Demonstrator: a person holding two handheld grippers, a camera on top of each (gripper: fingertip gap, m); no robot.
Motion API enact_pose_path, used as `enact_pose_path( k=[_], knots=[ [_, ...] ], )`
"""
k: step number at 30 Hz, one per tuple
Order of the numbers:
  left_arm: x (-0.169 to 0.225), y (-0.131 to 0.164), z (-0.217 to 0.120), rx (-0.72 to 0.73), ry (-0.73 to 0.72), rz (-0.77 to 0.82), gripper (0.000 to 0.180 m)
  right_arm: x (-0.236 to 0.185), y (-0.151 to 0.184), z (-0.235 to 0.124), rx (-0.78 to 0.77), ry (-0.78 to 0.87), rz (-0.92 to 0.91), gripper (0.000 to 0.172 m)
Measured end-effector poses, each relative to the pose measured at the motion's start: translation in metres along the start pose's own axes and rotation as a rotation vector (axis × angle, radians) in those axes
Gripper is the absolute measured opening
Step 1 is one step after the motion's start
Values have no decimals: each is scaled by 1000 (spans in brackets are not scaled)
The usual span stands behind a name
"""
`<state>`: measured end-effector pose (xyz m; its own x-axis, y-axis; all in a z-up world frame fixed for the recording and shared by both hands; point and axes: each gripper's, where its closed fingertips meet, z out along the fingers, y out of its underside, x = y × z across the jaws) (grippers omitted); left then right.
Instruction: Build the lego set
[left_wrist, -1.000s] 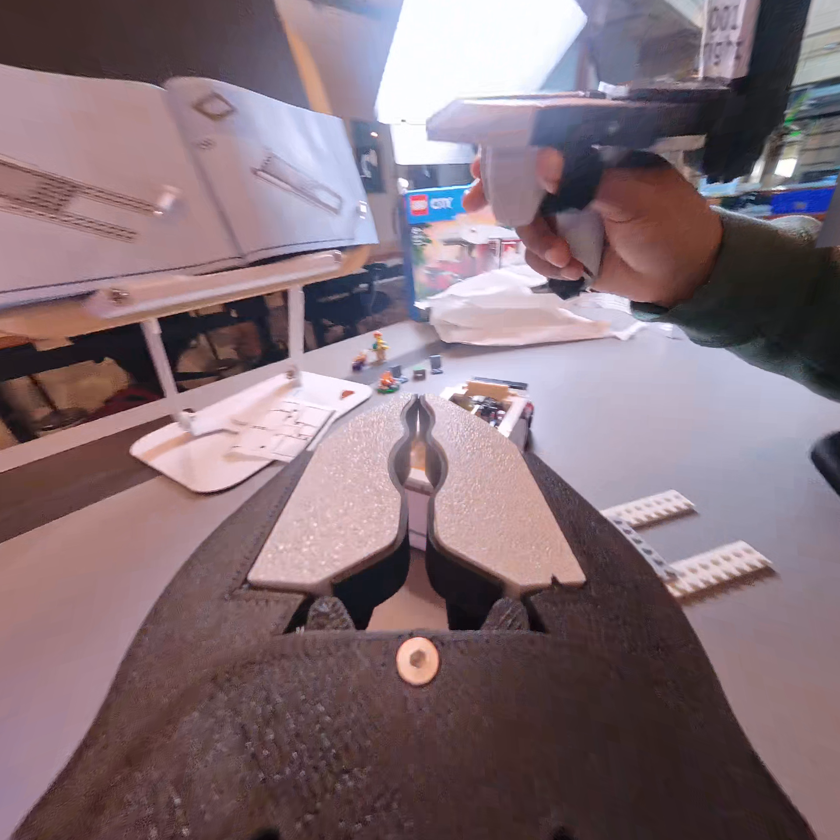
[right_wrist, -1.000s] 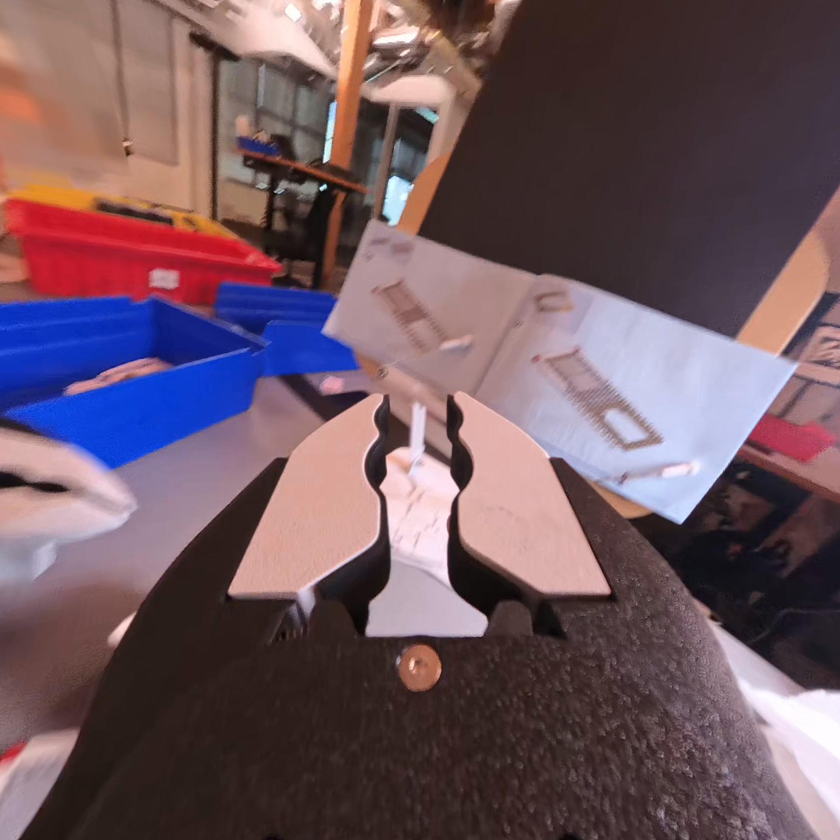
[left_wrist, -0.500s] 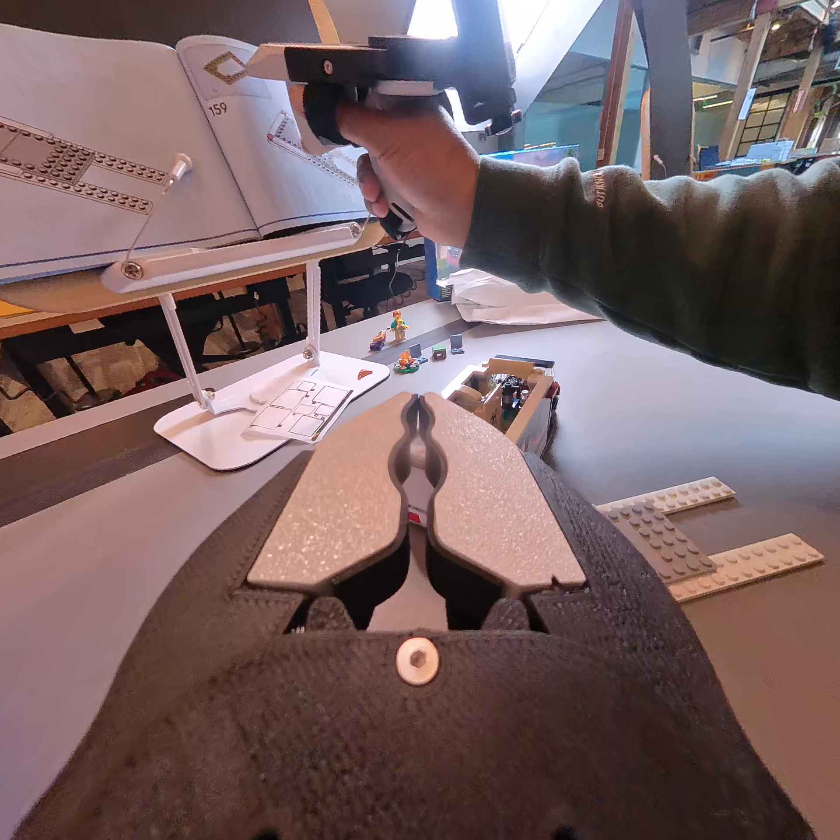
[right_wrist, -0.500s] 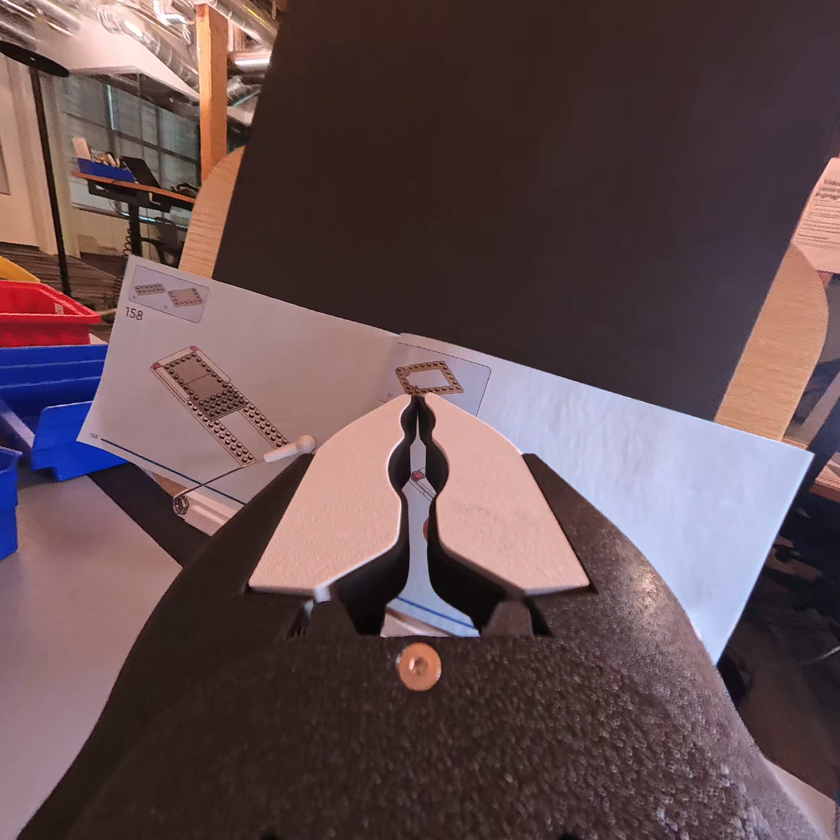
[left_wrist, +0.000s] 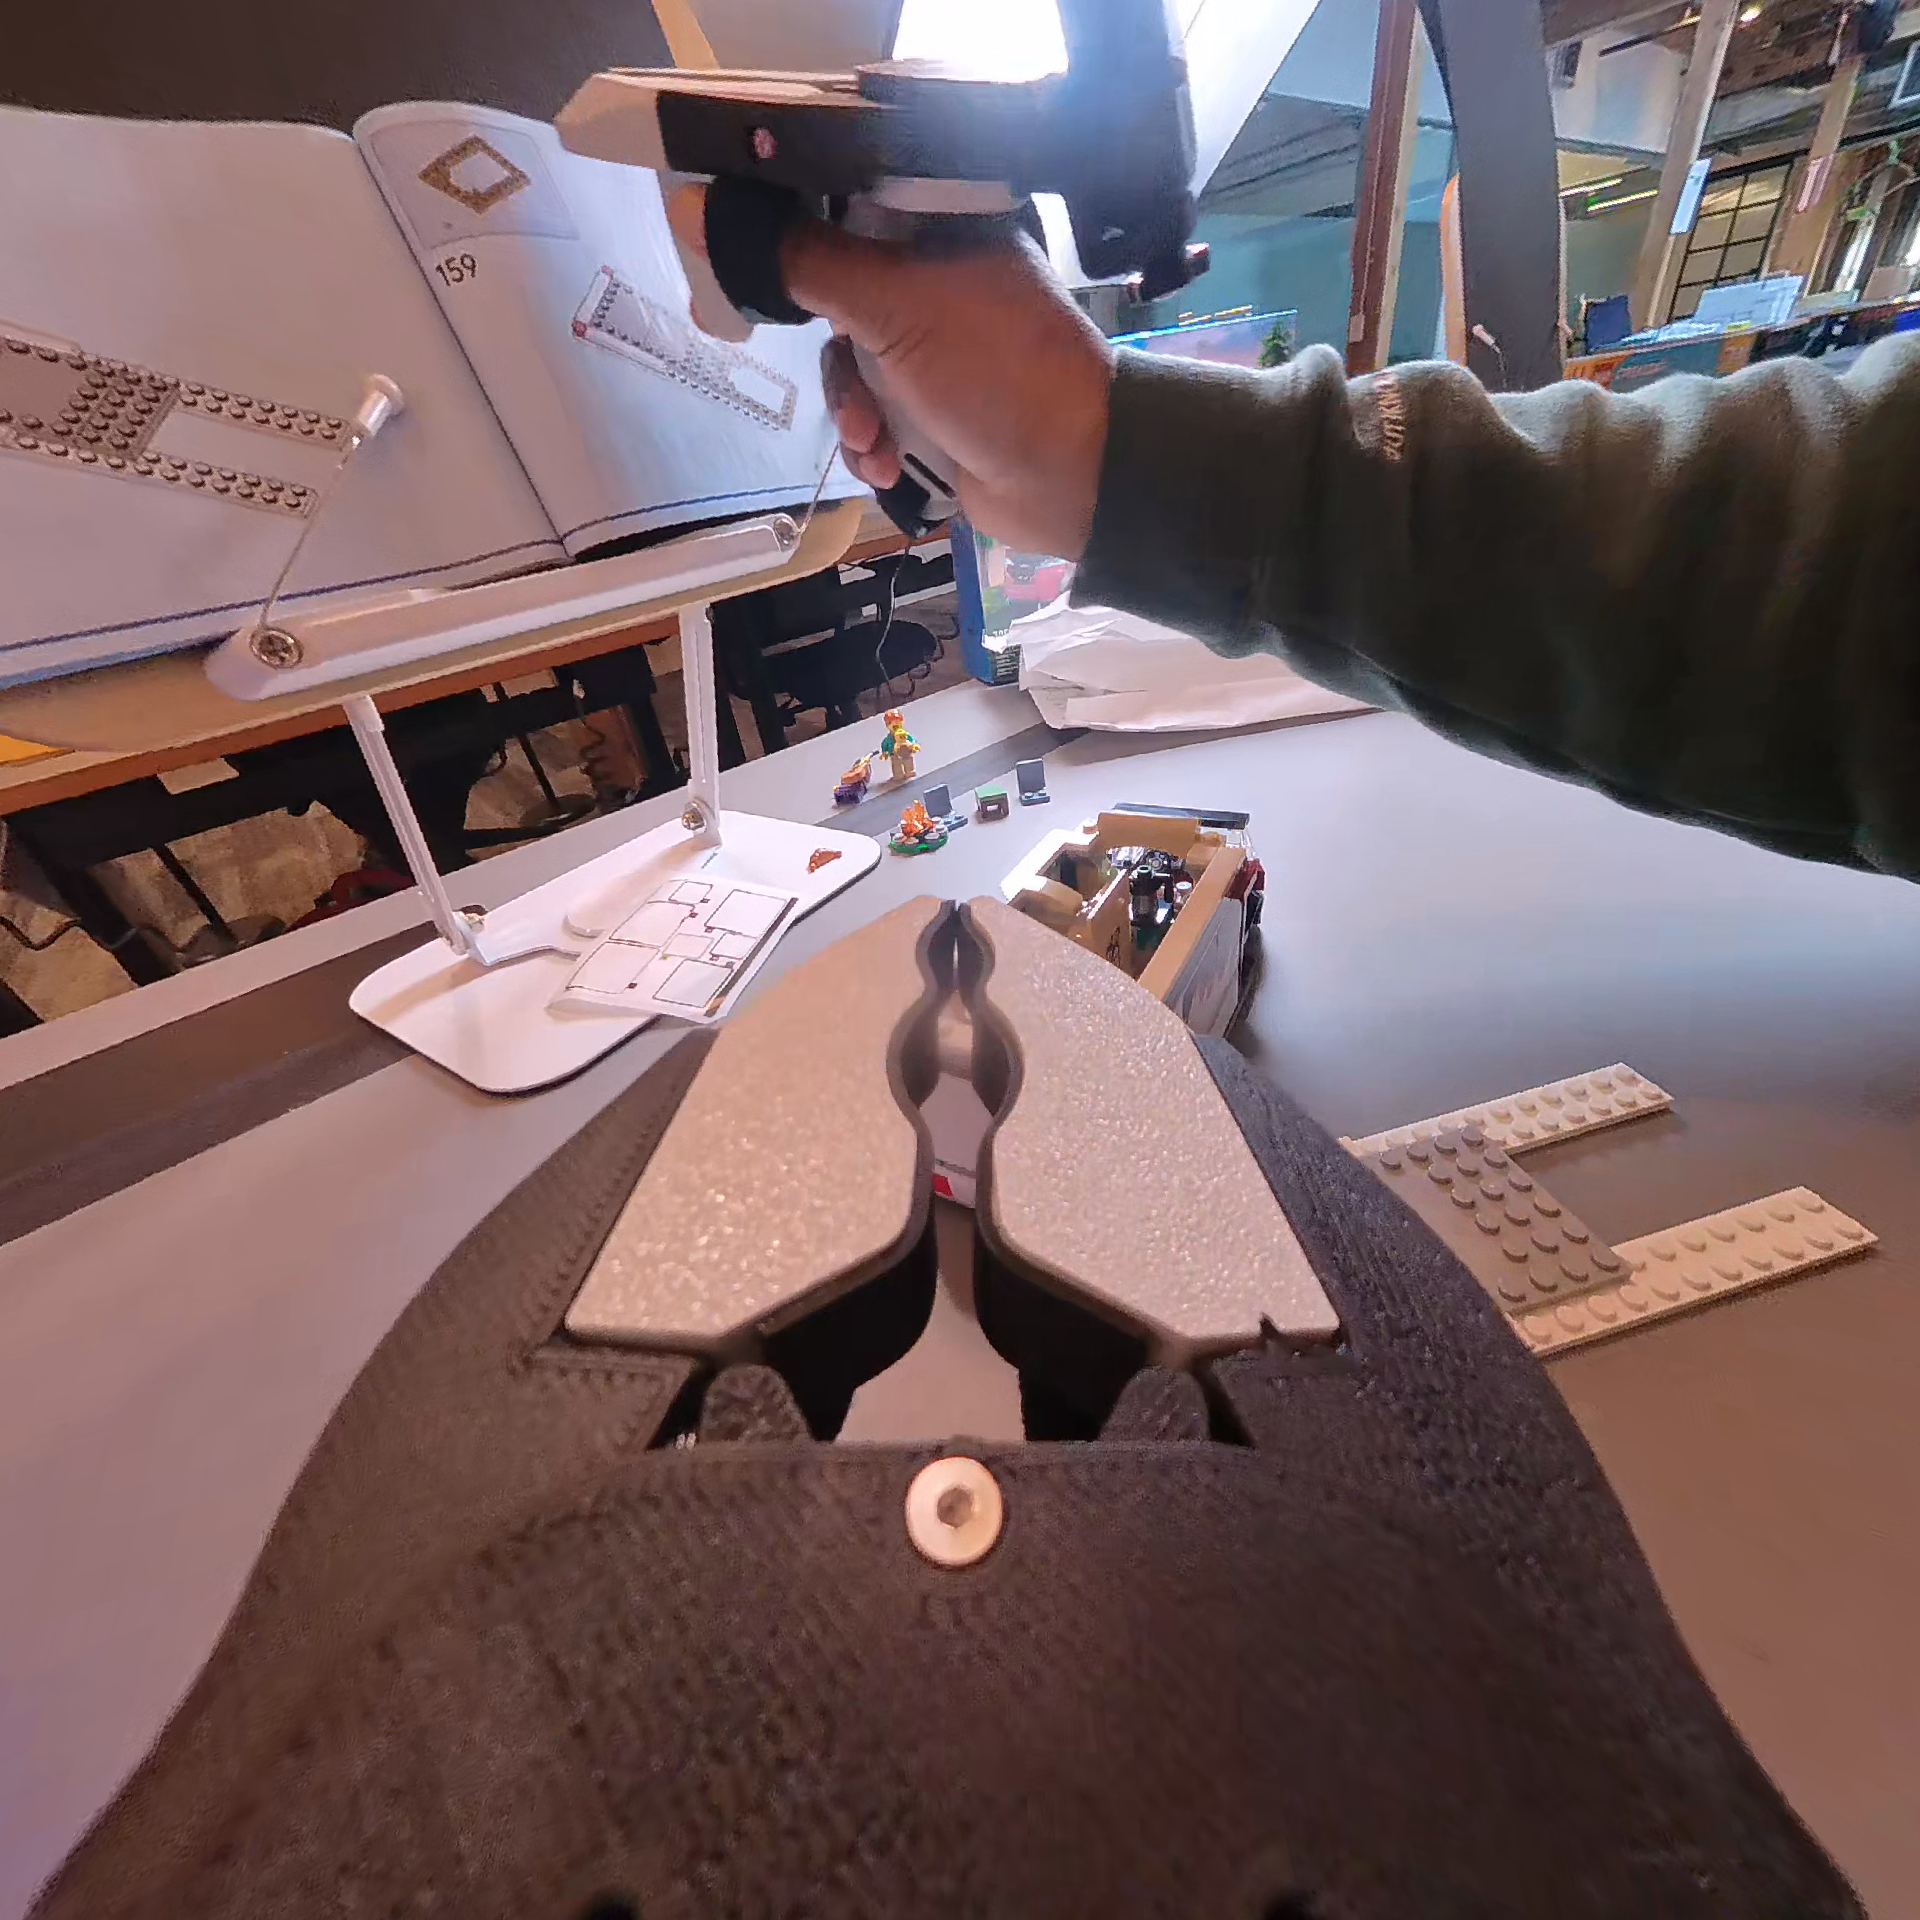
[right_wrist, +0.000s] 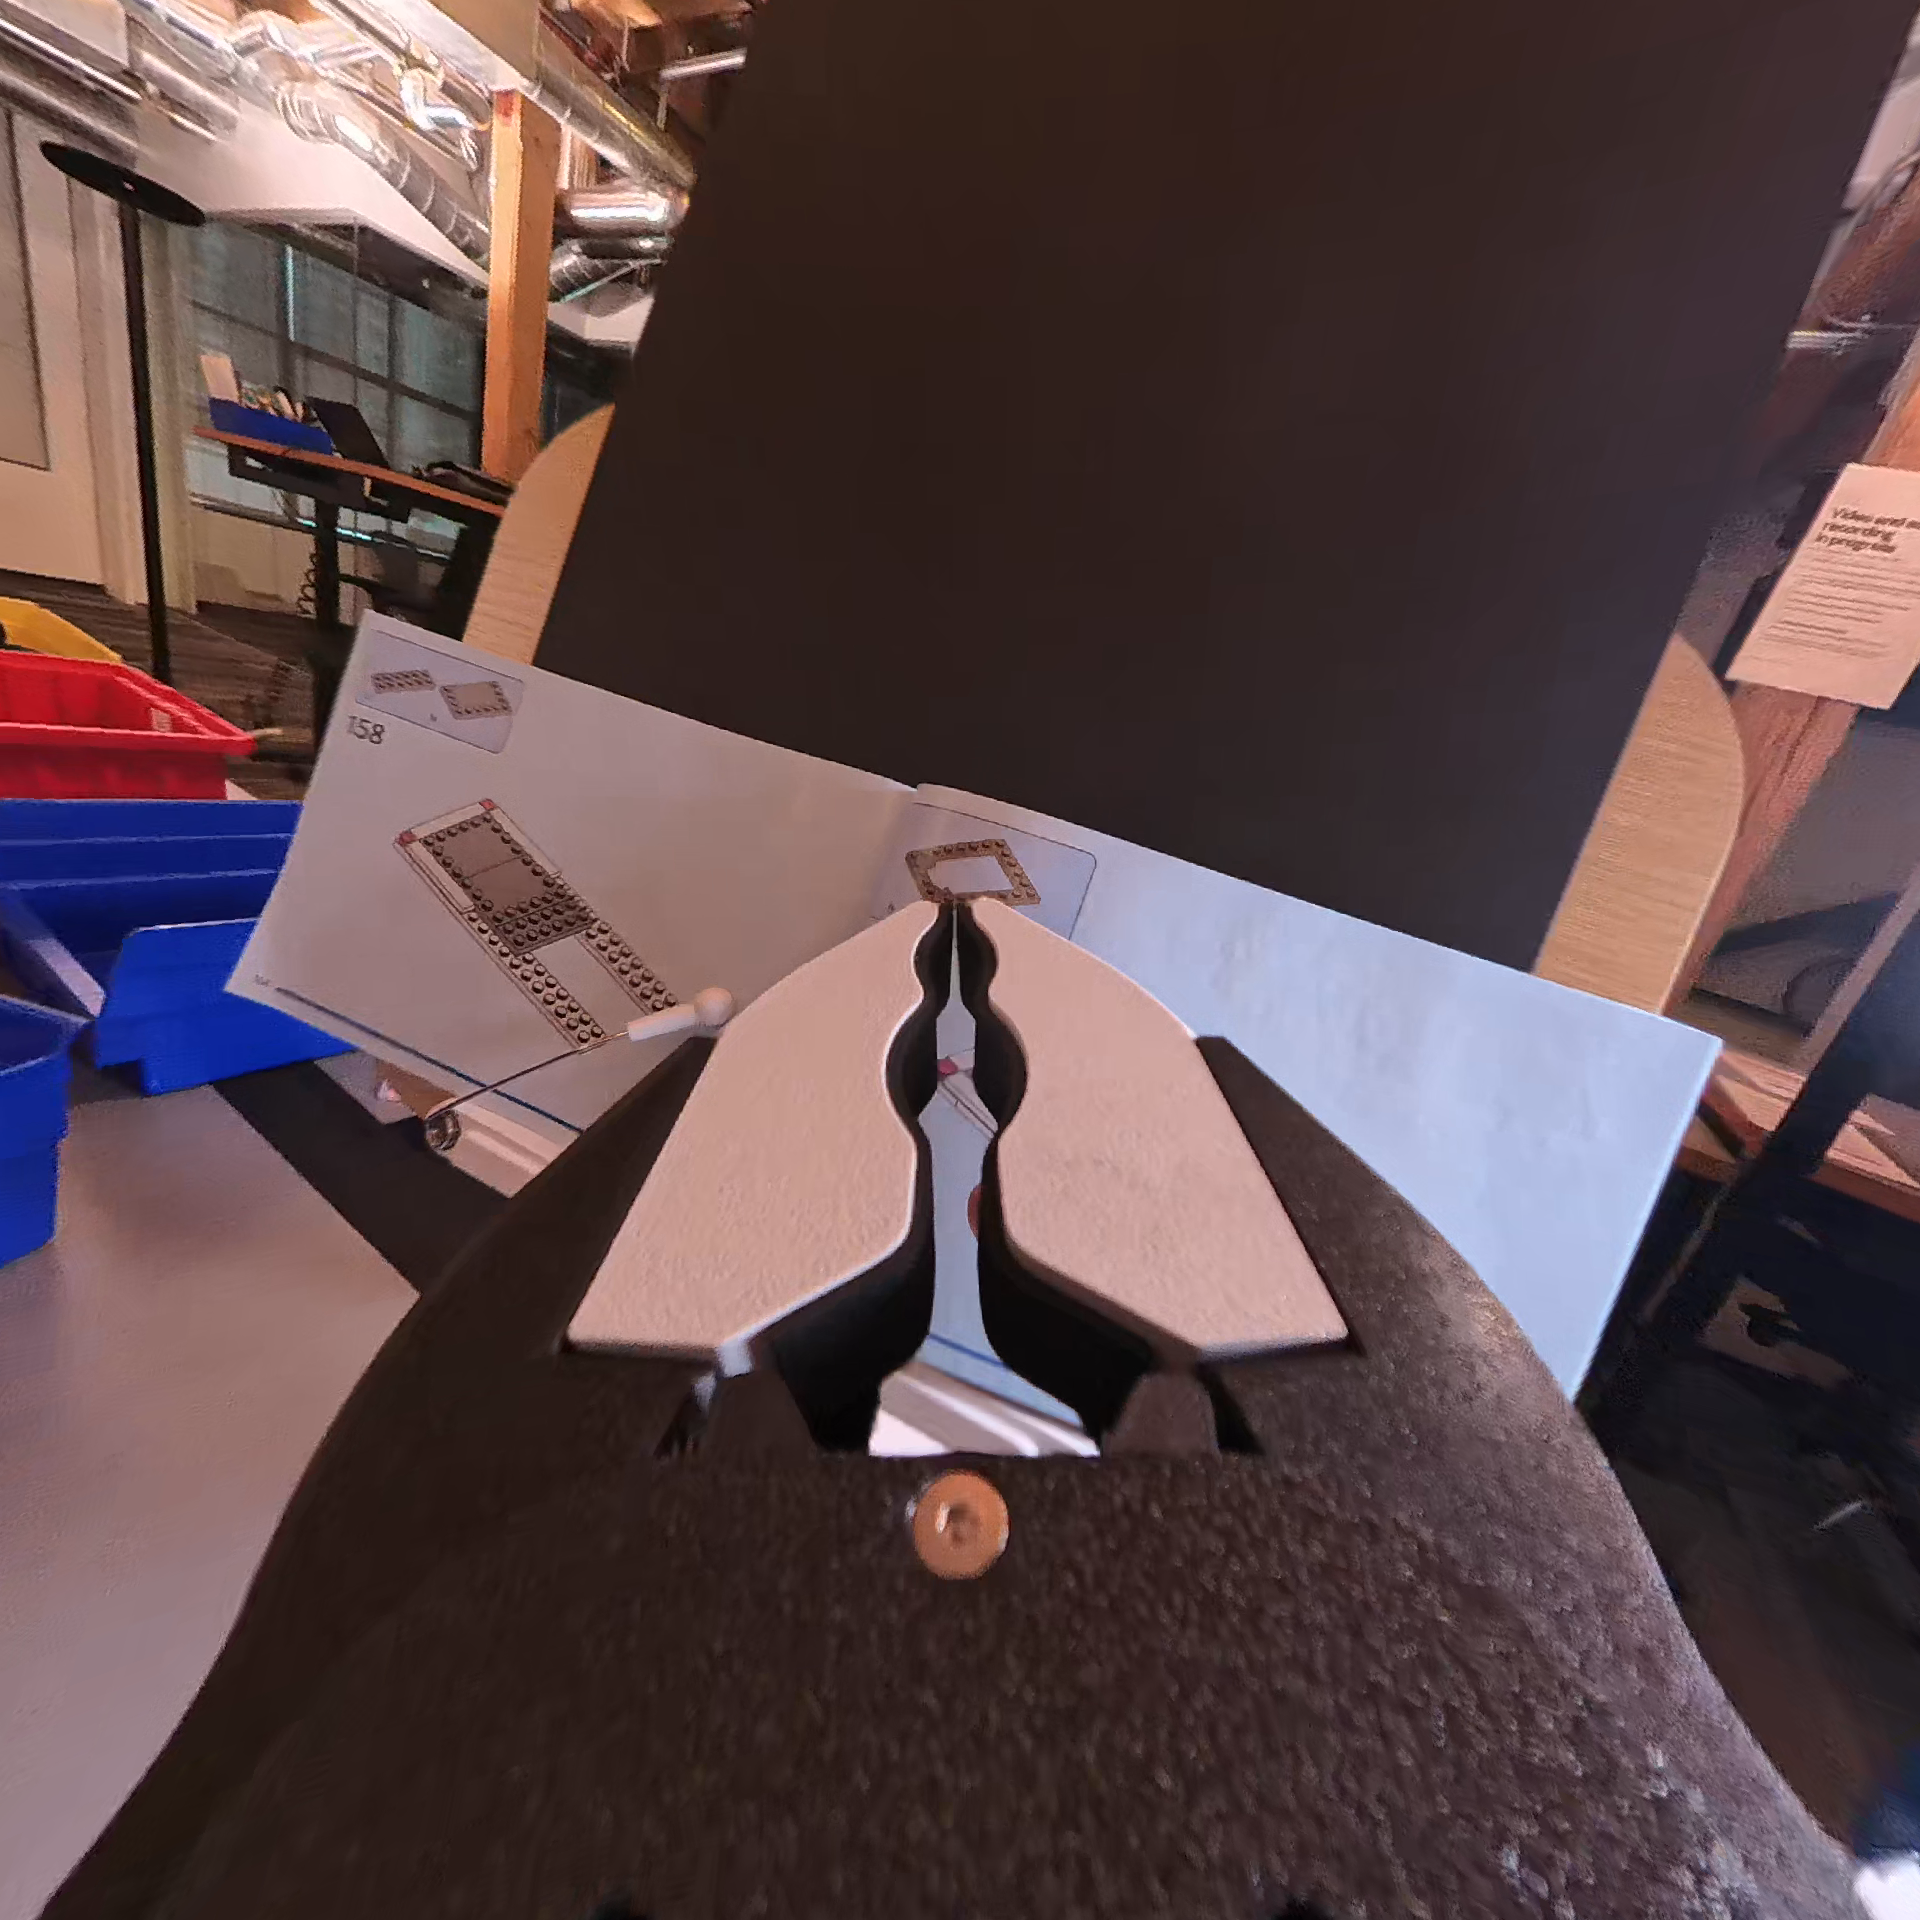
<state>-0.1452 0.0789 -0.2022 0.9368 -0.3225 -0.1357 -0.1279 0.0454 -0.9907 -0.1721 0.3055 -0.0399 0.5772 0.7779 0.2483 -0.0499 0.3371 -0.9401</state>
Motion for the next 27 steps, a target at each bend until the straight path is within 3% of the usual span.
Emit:
enact_pose_path(
  k=[6, 13, 16, 19, 22, 24, 27],
  knots=[
    [7, -2, 0, -3, 6, 42, 0, -1, -3, -69, -10, -55, 47, 4],
    [14, -35, -12, 42, 29, 7, 0, -1, 36, -175, -158, -76, 105, 7],
    [-27, -75, -35, 105, -91, 13, 0, 7, 50, -216, -212, -37, 77, 9],
    [-111, -95, -71, 54, -306, 28, 2, 13, 59, -249, -228, -5, 42, 9],
    [-212, -68, -102, -183, -505, 1, 20, 17, 67, -268, -223, 15, 20, 9],
    [-259, -16, -112, -458, -517, -111, 28, 17, 72, -273, -217, 15, 31, 9],
    [-291, 67, -124, -813, -488, -264, 39, 12, 75, -272, -222, -21, 49, 9]
  ],
)
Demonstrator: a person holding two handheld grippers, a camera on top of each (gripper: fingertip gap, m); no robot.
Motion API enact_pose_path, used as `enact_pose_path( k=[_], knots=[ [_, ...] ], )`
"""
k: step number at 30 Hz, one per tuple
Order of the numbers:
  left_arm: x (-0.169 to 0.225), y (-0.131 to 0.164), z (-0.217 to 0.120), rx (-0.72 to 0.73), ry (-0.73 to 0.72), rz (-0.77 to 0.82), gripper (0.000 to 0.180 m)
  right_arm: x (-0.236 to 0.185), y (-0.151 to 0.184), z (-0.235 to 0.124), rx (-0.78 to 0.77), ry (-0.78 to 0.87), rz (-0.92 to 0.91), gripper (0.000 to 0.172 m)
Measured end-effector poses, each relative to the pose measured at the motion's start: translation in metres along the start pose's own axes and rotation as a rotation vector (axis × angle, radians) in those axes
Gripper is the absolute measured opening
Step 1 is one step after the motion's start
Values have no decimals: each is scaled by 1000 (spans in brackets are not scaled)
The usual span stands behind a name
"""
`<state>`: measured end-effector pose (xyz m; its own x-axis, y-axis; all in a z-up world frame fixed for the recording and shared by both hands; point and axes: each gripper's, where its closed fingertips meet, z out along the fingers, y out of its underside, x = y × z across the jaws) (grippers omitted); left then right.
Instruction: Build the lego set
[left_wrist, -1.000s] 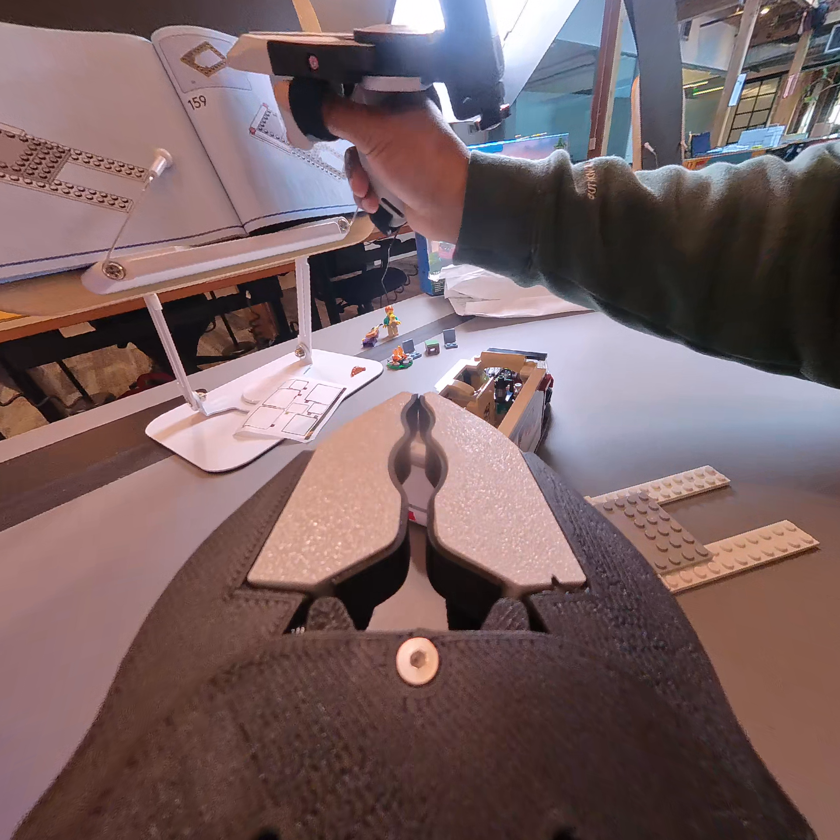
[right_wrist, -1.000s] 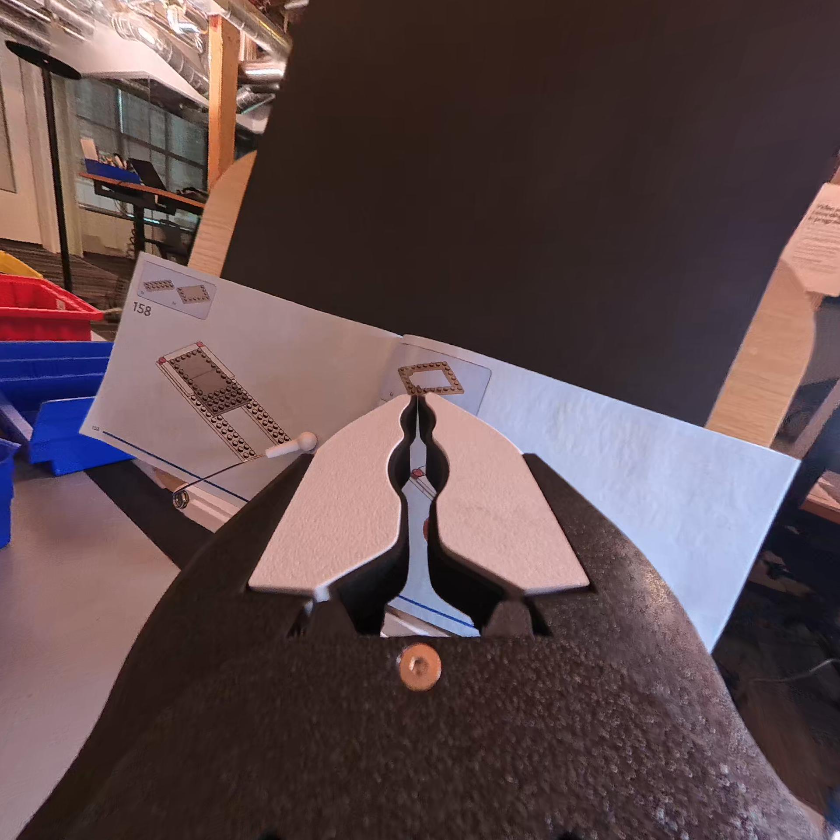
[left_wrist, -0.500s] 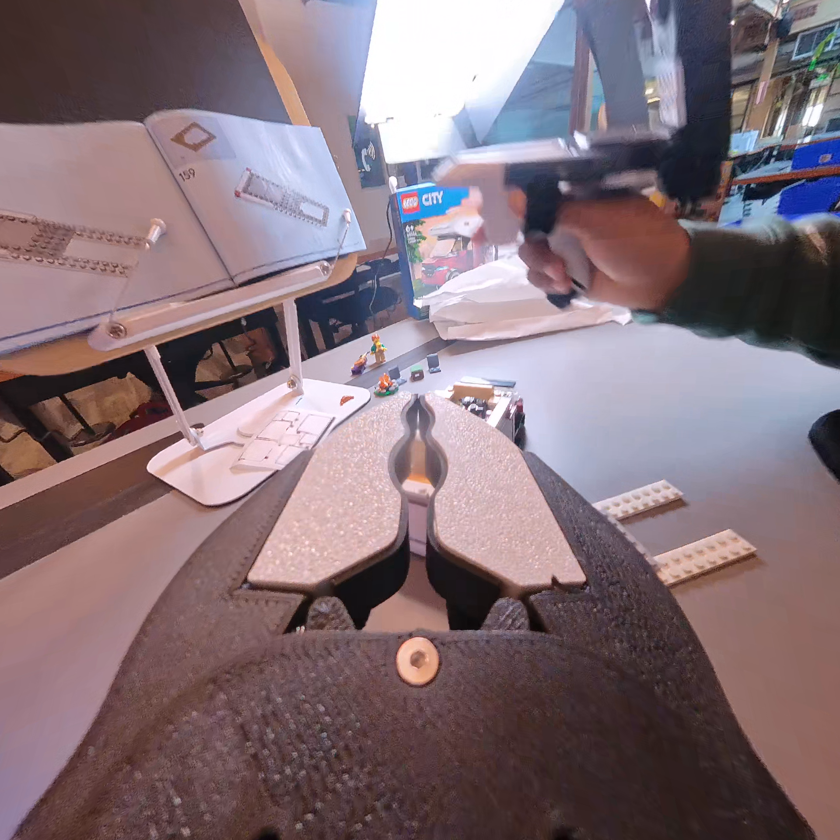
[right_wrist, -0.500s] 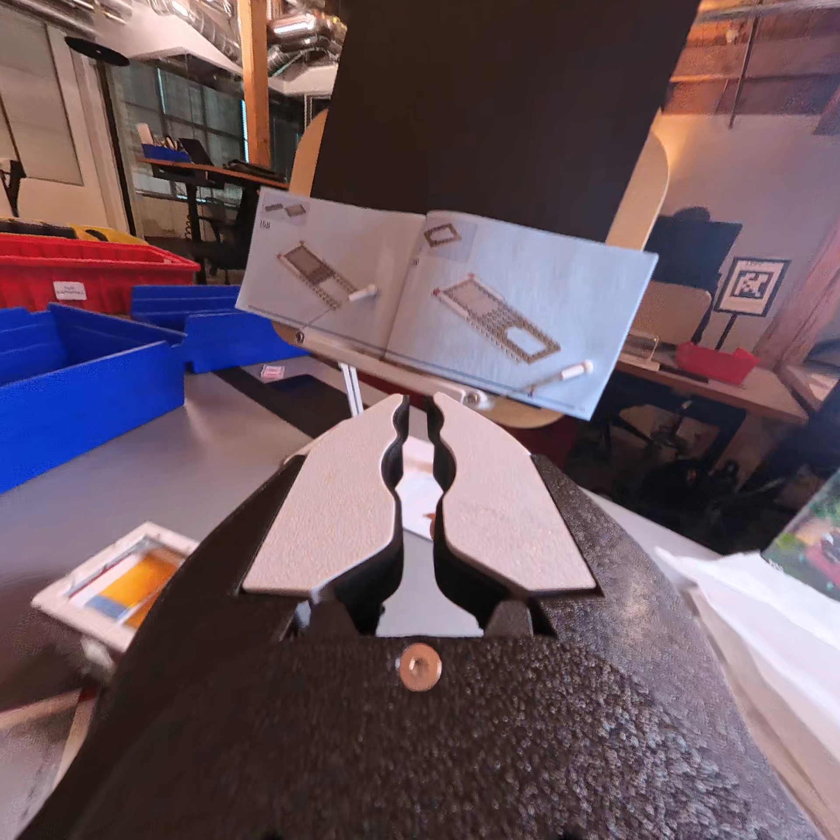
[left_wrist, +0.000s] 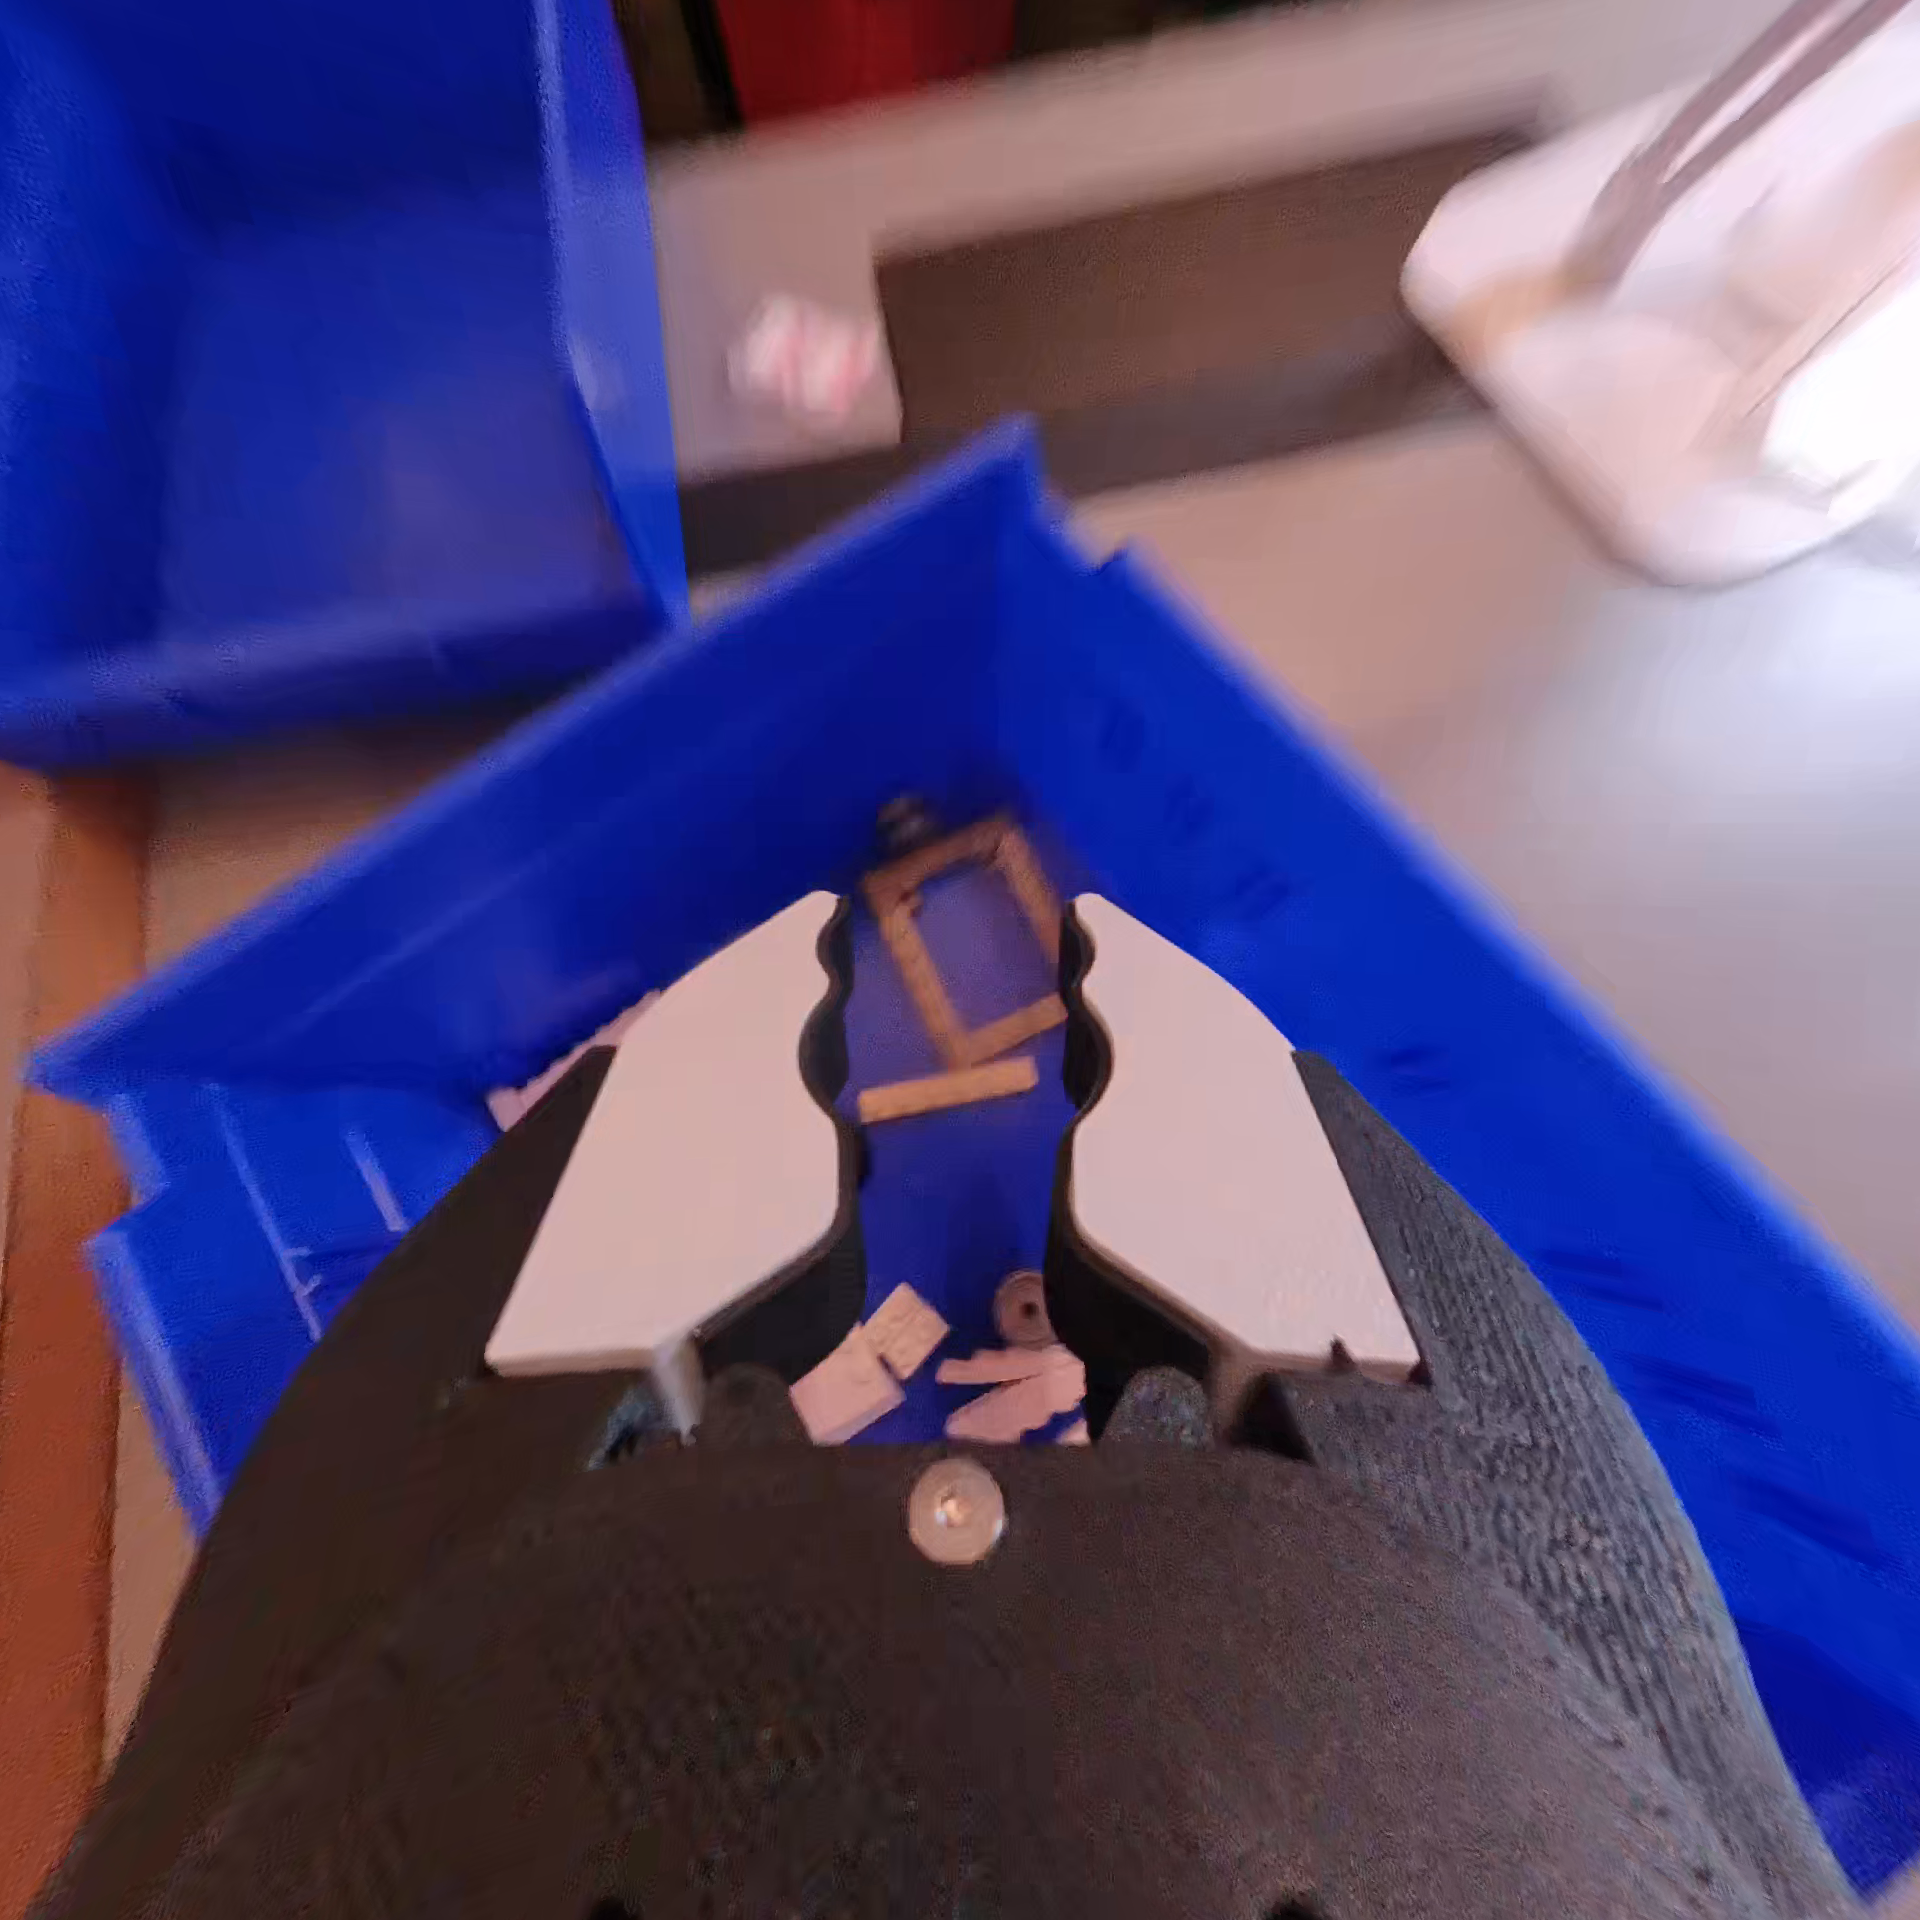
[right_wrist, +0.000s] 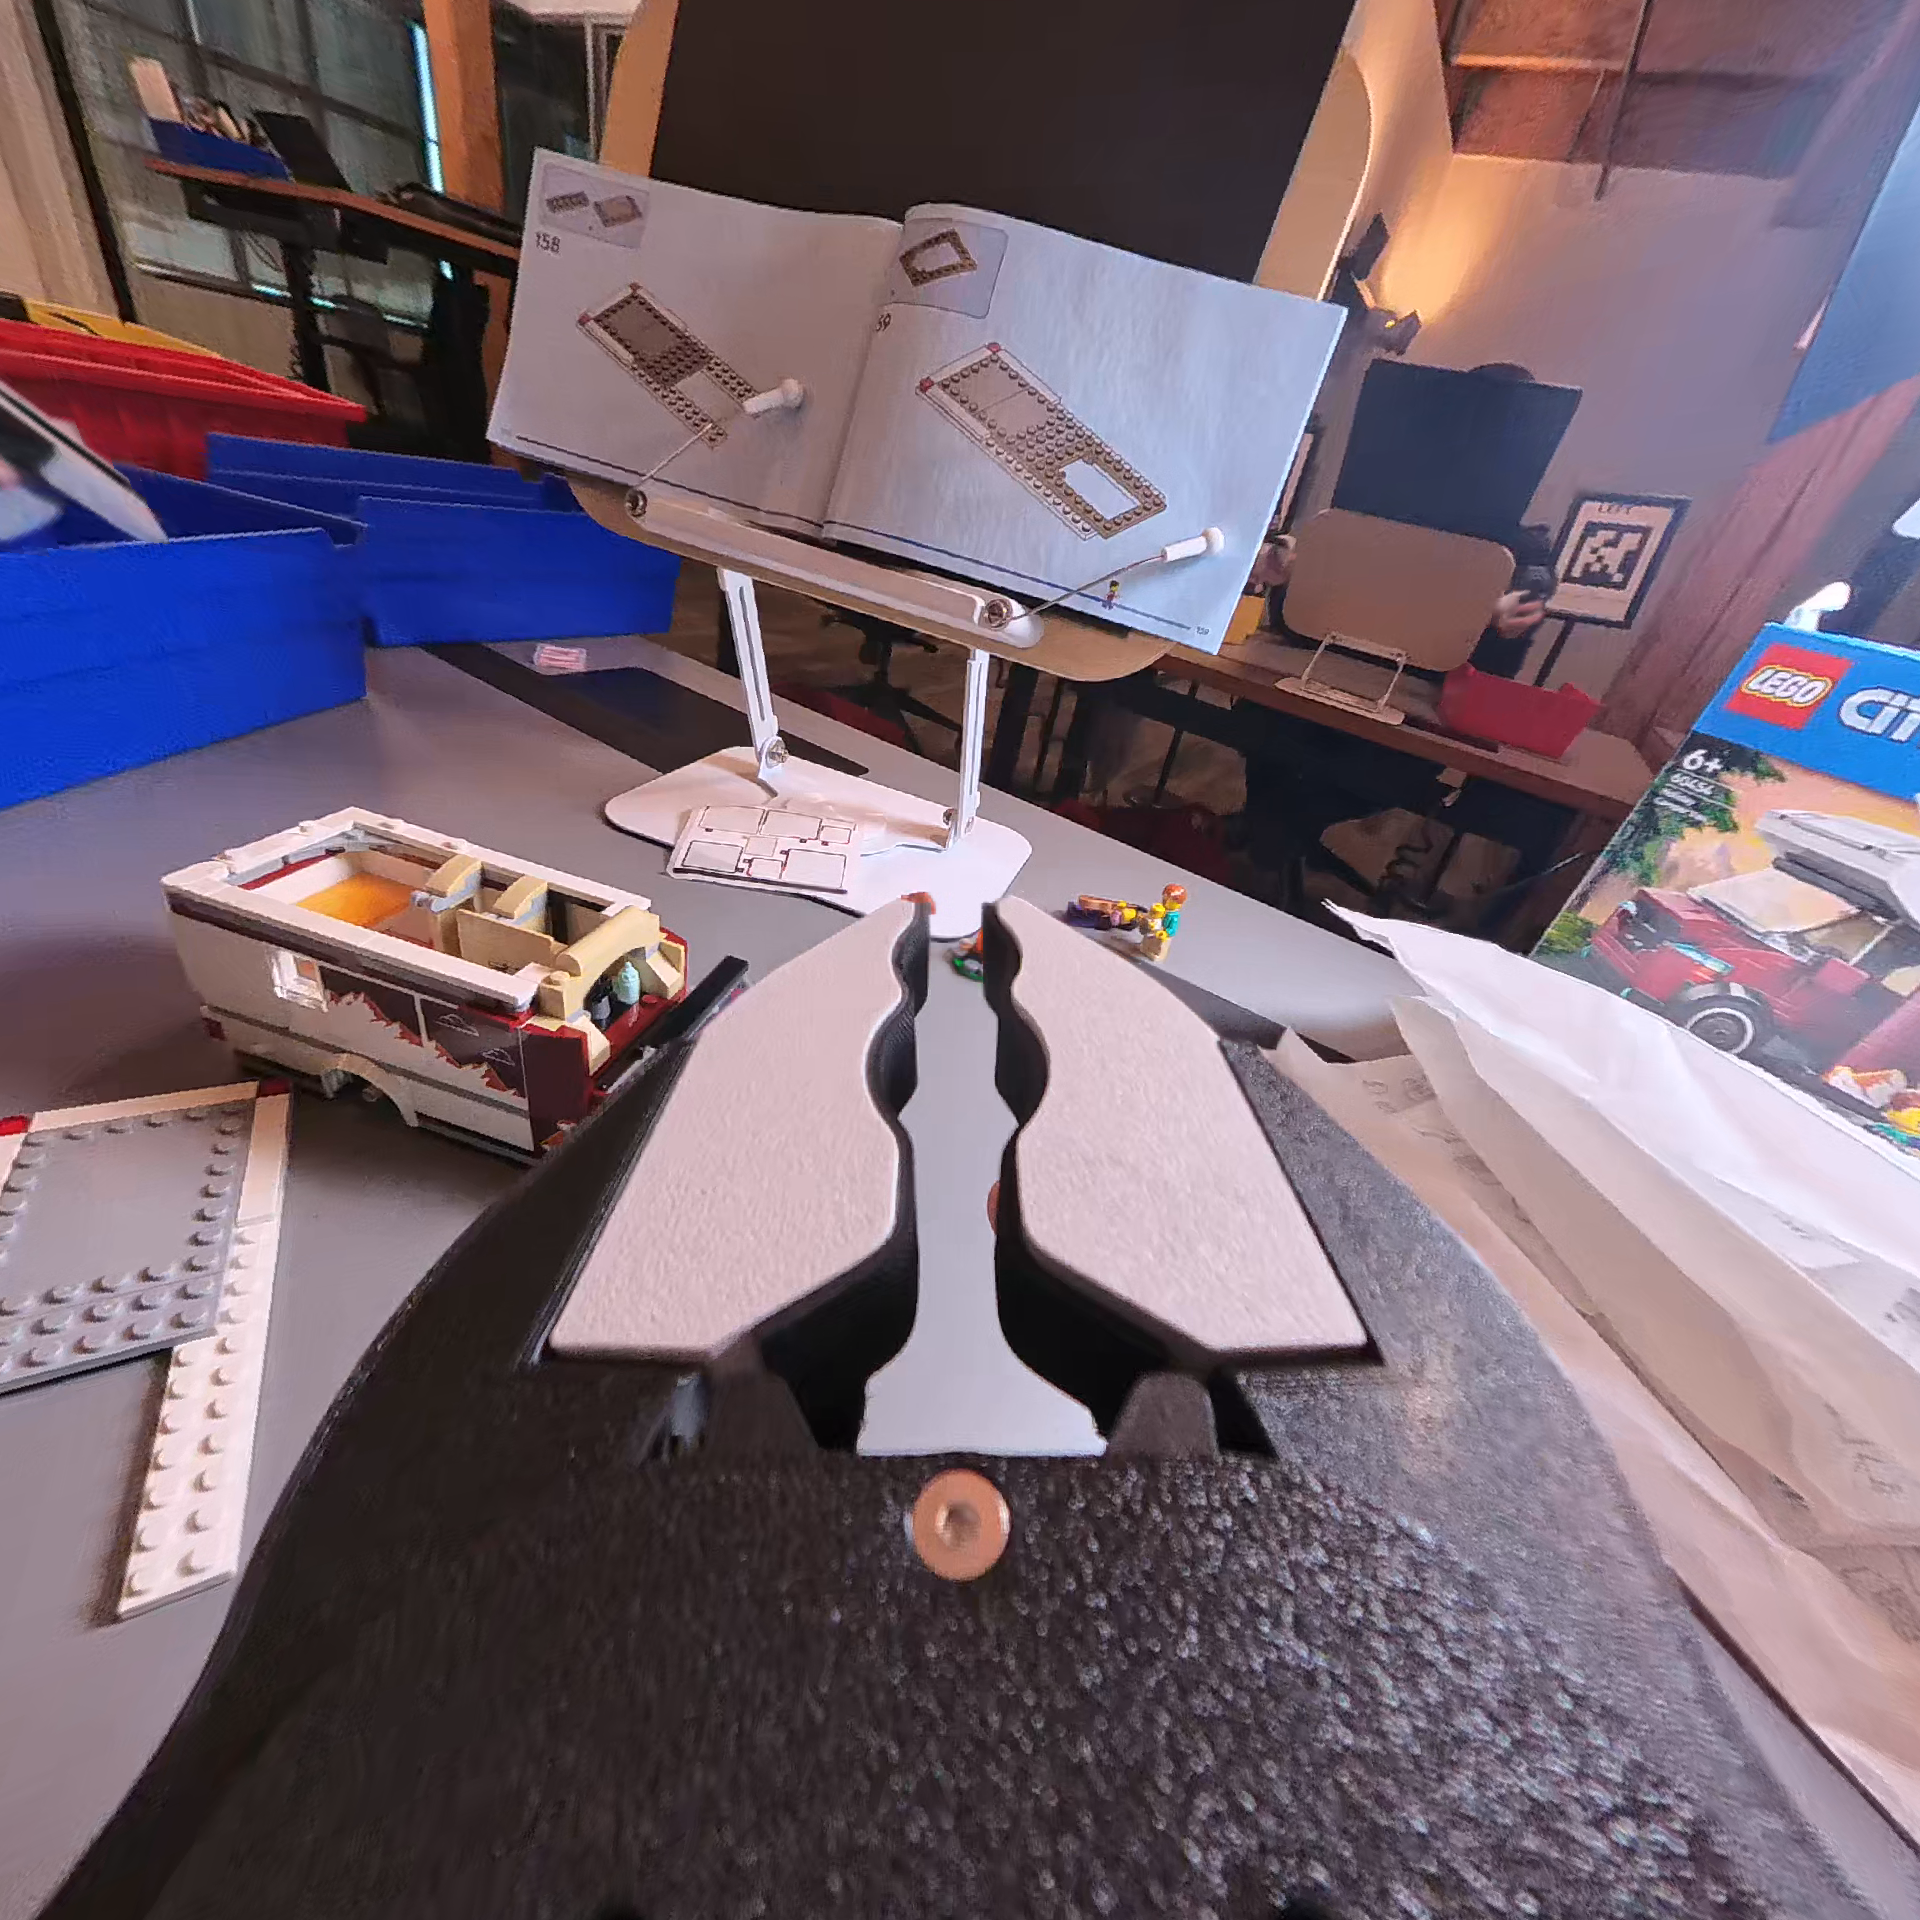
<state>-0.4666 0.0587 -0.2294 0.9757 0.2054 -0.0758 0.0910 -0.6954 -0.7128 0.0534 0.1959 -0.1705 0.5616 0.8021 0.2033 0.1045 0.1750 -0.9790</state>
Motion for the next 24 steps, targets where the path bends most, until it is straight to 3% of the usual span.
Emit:
enact_pose_path(
  k=[3, 6, 14, 21, 24],
  knots=[
    [-2, 39, 47, -210, 70, -70, 50, -5, -5, -1, 14, -26, -4, 9],
    [-8, 55, 67, -282, 49, -98, 50, -10, -8, -6, 22, -47, -19, 8],
    [-6, 54, 67, -324, 21, -41, 11, -15, -5, -9, 15, -79, -27, 8],
    [-5, 56, 65, -335, 73, -80, 8, -17, -9, -16, 19, -94, -29, 8],
    [-11, 44, 51, -239, 31, -46, 8, -17, -13, -19, 34, -92, -29, 8]
  ],
)
